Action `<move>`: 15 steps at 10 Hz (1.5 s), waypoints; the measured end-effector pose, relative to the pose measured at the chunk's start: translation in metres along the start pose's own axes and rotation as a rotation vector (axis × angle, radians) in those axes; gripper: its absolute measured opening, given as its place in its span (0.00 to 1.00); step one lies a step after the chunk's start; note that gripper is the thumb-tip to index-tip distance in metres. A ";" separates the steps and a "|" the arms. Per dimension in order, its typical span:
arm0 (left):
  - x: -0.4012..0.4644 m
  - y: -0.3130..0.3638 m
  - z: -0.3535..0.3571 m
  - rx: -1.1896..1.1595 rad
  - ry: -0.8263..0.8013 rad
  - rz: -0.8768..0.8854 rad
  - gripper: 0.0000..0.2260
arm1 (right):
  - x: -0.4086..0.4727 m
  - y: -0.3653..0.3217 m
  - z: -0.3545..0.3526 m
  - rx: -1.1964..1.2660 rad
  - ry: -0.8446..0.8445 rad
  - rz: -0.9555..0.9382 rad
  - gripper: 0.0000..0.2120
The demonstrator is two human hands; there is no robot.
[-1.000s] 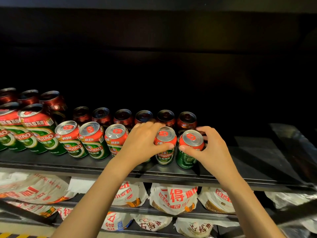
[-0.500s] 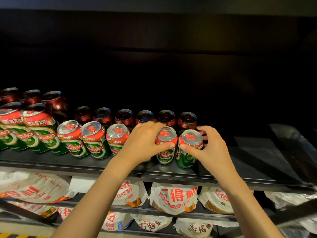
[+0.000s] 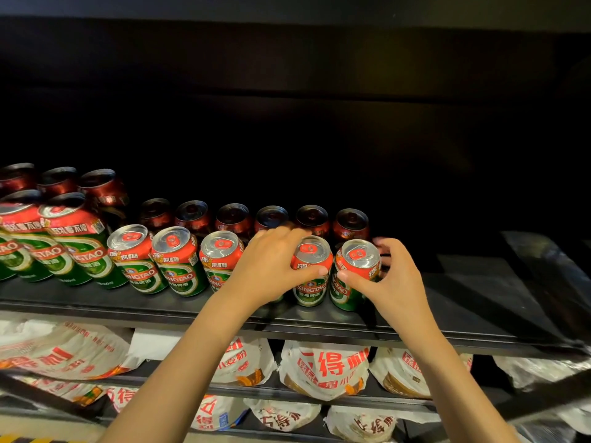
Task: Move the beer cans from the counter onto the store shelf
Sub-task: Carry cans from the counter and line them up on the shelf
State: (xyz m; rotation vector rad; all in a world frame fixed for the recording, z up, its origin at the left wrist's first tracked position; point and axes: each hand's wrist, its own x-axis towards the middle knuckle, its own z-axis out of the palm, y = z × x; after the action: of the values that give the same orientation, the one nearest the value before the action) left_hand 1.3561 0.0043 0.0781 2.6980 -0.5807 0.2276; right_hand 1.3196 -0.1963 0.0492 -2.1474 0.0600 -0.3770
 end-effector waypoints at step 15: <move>-0.001 0.007 -0.007 0.012 -0.050 -0.028 0.31 | -0.009 0.036 0.004 0.270 -0.219 0.056 0.35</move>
State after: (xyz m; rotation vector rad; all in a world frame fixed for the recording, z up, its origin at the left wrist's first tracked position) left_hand 1.3511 0.0013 0.0863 2.7282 -0.5573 0.1565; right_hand 1.3155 -0.2118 0.0153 -1.9029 -0.0531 -0.1078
